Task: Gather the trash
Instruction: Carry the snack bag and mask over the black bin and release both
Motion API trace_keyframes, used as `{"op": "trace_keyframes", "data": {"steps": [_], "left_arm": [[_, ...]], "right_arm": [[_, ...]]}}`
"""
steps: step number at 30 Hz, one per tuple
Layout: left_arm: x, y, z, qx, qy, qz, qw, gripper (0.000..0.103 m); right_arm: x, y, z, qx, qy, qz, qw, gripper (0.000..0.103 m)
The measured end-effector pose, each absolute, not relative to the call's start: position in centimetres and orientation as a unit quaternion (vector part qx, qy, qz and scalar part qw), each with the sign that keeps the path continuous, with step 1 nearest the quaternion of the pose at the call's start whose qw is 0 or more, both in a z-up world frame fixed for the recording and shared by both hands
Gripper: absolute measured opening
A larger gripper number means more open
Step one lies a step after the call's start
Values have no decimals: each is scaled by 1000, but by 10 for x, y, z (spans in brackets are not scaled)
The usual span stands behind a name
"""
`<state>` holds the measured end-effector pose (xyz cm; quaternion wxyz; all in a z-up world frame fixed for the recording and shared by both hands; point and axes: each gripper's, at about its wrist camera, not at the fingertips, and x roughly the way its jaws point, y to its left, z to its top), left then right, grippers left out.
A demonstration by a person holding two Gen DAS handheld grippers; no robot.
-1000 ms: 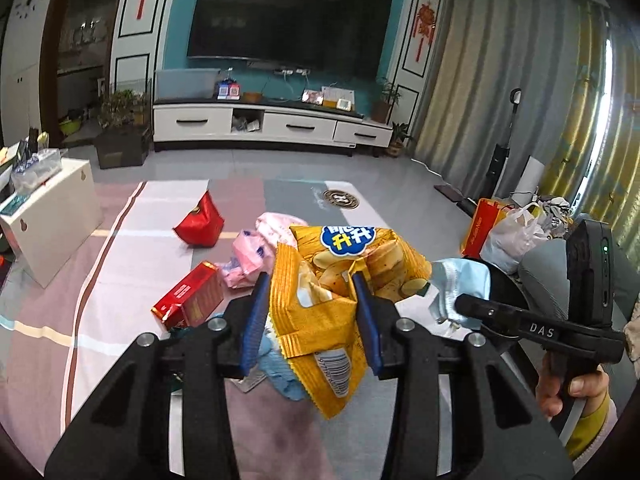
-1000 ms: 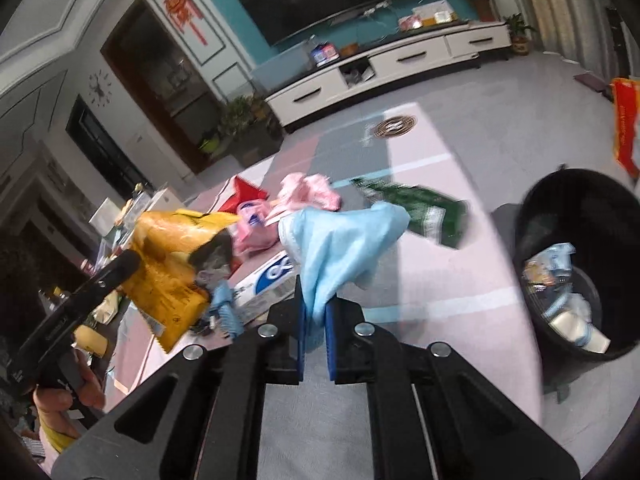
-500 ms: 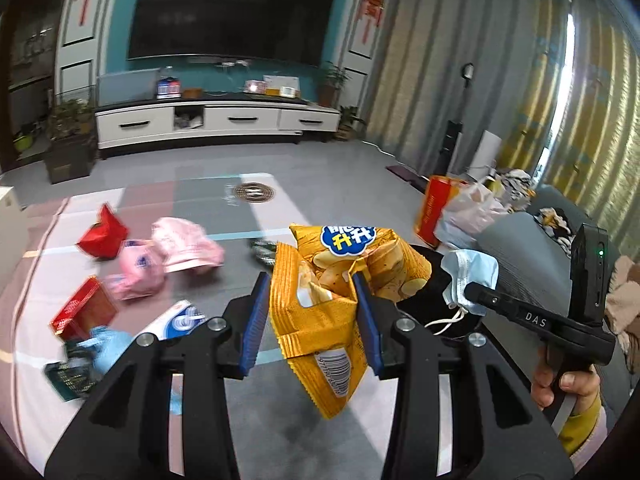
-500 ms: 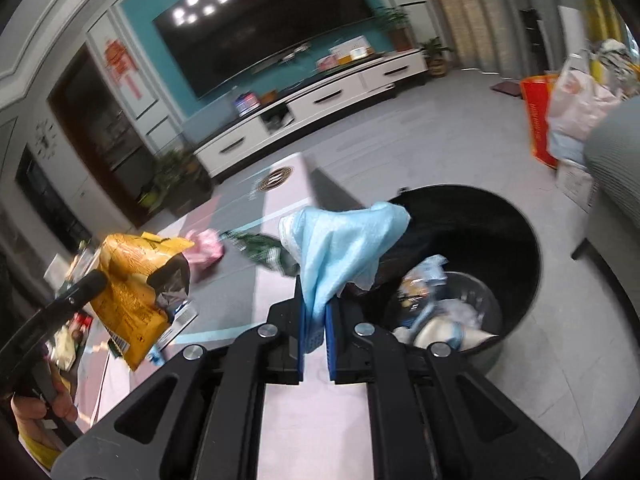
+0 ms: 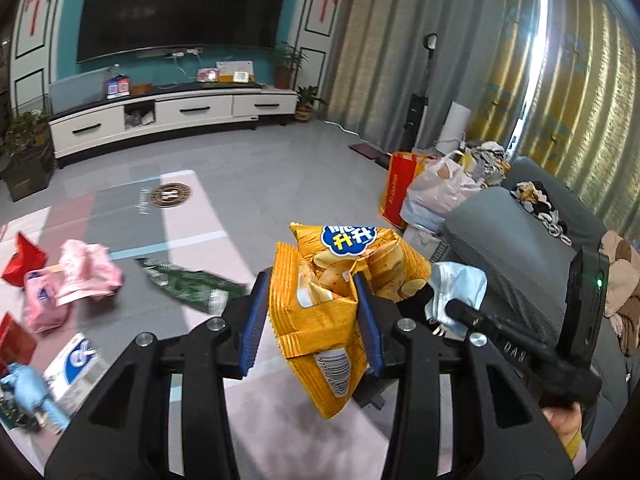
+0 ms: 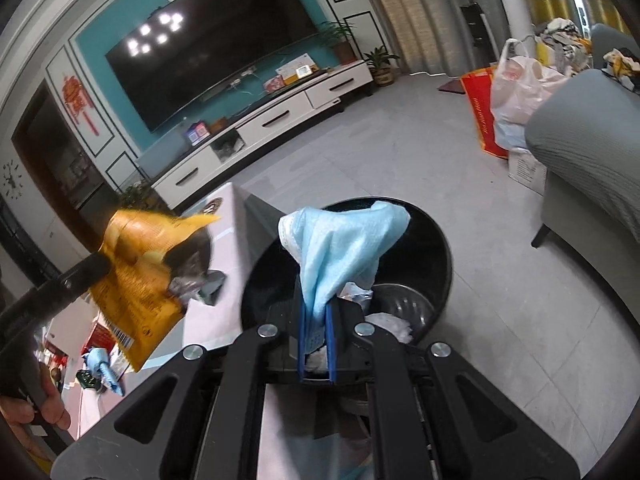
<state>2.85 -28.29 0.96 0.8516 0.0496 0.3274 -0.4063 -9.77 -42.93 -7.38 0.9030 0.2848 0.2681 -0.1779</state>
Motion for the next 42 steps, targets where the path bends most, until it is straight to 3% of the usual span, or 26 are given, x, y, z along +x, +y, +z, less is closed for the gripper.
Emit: {"op": "trace_keyframes", "data": {"steps": [15,29,42], "left_arm": [[43,-358,-36,89,363,-397,838,45],[44,-374,-60,111,380,-397,828,57],[42,-371,-55,109,376,-397,830,61]], "right_arm": [[-88,-446,-100,296,292,-179,892,9],[-82,-448,-106,290,307,-196,885,12],[-83,-443,-100,278,304,-201,889,16]]}}
